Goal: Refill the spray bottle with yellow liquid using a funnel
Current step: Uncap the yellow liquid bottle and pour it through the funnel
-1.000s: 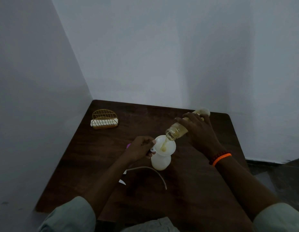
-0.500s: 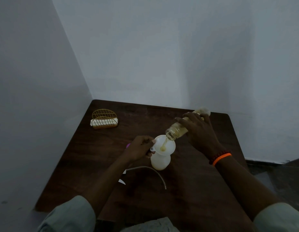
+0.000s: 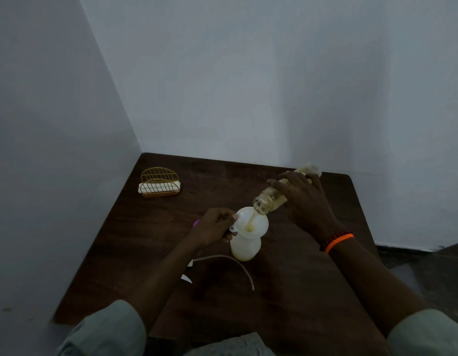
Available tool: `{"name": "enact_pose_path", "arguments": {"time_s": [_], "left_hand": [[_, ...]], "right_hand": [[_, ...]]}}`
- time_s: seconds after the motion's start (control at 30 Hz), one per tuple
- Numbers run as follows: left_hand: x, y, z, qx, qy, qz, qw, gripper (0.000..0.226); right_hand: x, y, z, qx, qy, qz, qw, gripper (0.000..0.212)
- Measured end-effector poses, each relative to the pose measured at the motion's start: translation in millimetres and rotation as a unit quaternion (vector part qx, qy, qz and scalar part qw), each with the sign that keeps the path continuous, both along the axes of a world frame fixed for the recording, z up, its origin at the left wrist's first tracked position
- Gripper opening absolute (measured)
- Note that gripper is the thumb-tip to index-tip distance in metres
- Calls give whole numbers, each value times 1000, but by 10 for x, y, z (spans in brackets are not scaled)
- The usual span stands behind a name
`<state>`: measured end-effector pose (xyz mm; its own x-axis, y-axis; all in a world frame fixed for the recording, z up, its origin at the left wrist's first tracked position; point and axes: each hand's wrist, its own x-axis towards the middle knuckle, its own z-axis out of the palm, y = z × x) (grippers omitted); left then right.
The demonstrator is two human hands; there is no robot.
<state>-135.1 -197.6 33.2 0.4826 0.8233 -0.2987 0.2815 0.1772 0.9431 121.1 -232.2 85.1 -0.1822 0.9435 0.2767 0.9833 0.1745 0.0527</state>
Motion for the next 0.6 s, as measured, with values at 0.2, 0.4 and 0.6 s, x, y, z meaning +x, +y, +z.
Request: {"name": "enact_pose_path", "arguments": {"time_s": [0.2, 0.4, 0.6], "left_hand": [[2, -5, 6, -4, -3, 1, 1000, 26], [3, 2, 22, -5, 4, -3, 1000, 26], [2, -5, 24, 0, 4, -4, 1000, 26]], "right_hand": [[-8, 8, -9, 2, -9, -3, 1000, 64], [-6, 19, -9, 9, -17, 2, 1000, 65], [-11, 27, -4, 4, -25, 0, 1000, 64]]}}
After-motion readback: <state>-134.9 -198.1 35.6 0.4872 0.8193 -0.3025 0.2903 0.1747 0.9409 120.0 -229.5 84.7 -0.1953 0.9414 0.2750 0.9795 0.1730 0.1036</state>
